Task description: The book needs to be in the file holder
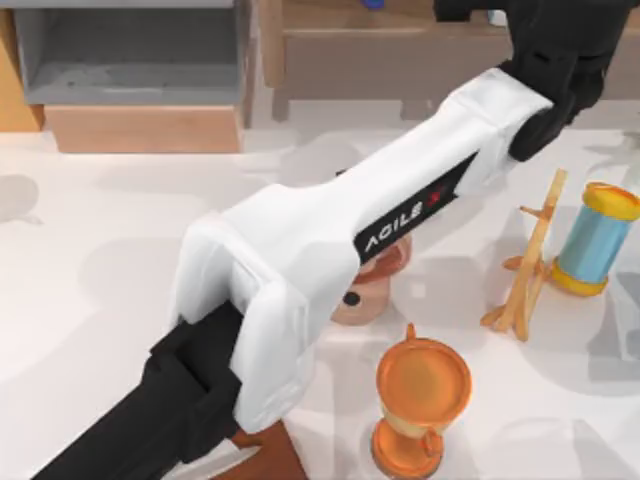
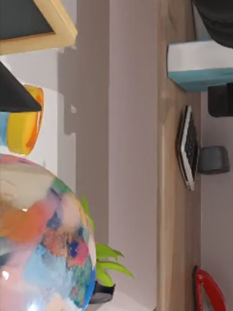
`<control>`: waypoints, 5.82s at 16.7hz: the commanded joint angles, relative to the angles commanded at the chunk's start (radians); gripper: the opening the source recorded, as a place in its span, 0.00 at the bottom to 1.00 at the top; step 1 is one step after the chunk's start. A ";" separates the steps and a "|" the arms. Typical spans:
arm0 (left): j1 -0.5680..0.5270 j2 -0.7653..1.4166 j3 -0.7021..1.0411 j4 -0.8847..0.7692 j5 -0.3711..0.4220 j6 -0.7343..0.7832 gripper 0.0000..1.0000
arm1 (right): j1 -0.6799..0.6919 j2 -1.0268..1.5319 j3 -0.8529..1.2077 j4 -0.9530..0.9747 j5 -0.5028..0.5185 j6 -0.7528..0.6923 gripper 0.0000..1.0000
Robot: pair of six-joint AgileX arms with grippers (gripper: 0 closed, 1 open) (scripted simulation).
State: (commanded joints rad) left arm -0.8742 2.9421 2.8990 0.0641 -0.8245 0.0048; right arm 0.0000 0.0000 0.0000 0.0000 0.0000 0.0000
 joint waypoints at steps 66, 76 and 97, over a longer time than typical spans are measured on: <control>0.431 -1.455 -2.279 0.444 0.526 1.341 0.00 | 0.000 0.000 0.000 0.000 0.000 0.000 1.00; 0.639 -1.213 -2.198 0.701 0.643 1.519 0.00 | 0.000 0.000 0.000 0.000 0.000 0.000 1.00; 0.658 -1.095 -2.078 0.699 0.663 1.526 0.23 | 0.000 0.000 0.000 0.000 0.000 0.000 1.00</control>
State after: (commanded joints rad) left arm -0.2165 1.8468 0.8209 0.7632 -0.1612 1.5309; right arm 0.0000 0.0000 0.0000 0.0000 0.0000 0.0000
